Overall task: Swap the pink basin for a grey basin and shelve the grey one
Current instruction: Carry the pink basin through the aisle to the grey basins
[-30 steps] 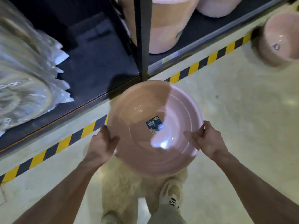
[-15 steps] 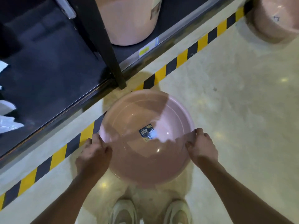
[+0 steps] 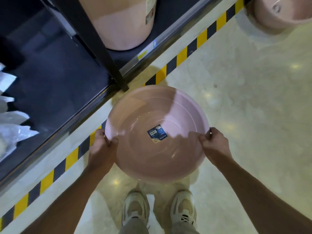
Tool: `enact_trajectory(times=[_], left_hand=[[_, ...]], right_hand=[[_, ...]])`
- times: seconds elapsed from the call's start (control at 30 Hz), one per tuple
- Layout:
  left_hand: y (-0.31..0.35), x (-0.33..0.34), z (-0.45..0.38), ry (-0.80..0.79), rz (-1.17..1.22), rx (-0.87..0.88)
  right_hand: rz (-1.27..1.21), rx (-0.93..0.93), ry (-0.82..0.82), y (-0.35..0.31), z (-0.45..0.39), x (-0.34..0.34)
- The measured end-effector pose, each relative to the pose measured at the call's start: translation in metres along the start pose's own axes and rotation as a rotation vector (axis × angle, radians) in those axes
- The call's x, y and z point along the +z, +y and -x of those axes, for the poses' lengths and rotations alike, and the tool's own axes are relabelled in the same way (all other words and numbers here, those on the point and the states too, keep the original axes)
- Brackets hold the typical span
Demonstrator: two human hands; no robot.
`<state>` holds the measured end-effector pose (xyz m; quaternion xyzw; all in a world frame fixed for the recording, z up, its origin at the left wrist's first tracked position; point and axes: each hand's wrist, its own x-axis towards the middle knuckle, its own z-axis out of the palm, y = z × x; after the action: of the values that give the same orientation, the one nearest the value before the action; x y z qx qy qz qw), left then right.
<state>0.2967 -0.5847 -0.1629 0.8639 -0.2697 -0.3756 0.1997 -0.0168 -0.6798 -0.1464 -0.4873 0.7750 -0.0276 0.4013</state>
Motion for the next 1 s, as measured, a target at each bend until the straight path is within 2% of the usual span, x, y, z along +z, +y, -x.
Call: enact_trajectory(times=[0.07, 0.17, 0.27, 0.4, 0.7, 1.0], left_hand=[[0.032, -0.023, 0.021, -0.039, 0.034, 0.001], [0.083, -0.062, 0.053, -0.065, 0.082, 0.093], [0.138, -0.109, 0.09, -0.026, 0.121, 0.22], [0.22, -0.176, 0.155, 0.026, 0.161, 0.286], [0.385, -0.294, 0.328, 0.036, 0.345, 0.392], [0.483, -0.334, 0.457, 0.014, 0.383, 0.527]], right_hand=[[-0.058, -0.043, 0.048, -0.012, 0.018, -0.03], [-0.188, -0.039, 0.117, -0.032, 0.053, -0.086], [-0.399, -0.012, 0.152, -0.06, 0.098, -0.148], [-0.588, -0.034, 0.178, -0.102, 0.176, -0.24], [-0.762, -0.103, 0.324, -0.159, 0.336, -0.45], [-0.89, -0.192, 0.389, -0.15, 0.42, -0.564]])
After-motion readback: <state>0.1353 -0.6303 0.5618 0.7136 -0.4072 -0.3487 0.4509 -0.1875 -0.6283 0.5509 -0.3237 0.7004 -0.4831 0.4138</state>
